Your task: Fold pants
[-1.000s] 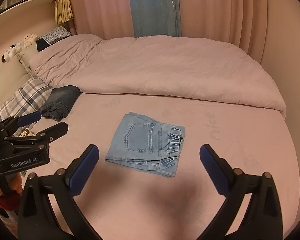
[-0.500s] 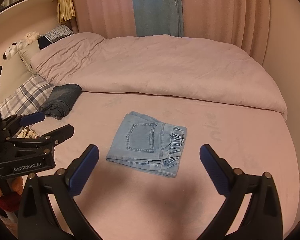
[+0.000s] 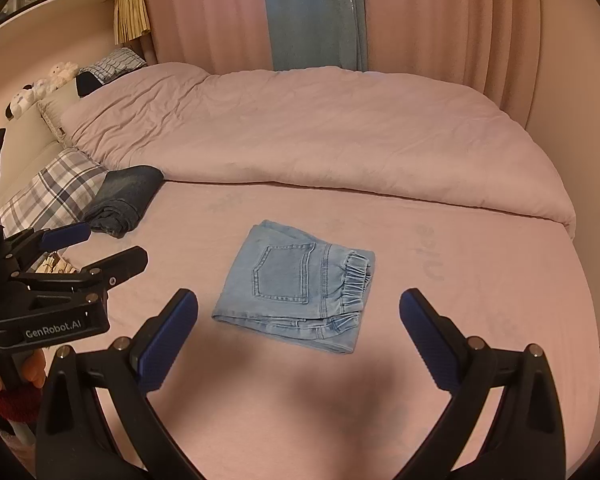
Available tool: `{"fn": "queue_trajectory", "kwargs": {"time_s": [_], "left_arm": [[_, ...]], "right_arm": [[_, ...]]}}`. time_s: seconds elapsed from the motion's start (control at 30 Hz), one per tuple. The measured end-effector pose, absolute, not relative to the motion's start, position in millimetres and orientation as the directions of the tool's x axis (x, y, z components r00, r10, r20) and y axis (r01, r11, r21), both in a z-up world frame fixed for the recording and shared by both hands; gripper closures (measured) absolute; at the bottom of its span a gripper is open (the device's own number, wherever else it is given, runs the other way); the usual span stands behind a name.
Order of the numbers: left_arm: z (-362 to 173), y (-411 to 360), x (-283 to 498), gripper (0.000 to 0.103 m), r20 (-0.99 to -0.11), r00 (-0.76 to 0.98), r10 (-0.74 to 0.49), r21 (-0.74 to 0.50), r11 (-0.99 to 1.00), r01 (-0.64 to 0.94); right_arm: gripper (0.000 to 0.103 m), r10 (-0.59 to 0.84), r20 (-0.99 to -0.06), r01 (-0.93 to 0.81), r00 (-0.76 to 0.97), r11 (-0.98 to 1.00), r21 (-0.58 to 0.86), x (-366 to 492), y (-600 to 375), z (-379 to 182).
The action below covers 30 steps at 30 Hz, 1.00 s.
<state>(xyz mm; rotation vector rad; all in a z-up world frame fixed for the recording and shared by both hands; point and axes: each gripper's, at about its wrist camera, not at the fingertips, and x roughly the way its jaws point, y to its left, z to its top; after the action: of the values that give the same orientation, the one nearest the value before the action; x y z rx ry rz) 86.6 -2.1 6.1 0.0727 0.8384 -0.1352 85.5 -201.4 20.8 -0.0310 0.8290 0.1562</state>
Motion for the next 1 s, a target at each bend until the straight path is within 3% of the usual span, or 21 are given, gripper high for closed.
{"fn": "queue_trajectory", "kwargs": {"time_s": [1.0], "left_arm": [[1.5, -2.9, 88.2, 0.011, -0.756, 0.647, -0.1, 0.011, 0.986, 0.165]], "right_arm": [[0.001, 0.125, -0.744, -0.151, 0.657, 0.988, 0.032, 89.0, -202.7, 17.8]]}}
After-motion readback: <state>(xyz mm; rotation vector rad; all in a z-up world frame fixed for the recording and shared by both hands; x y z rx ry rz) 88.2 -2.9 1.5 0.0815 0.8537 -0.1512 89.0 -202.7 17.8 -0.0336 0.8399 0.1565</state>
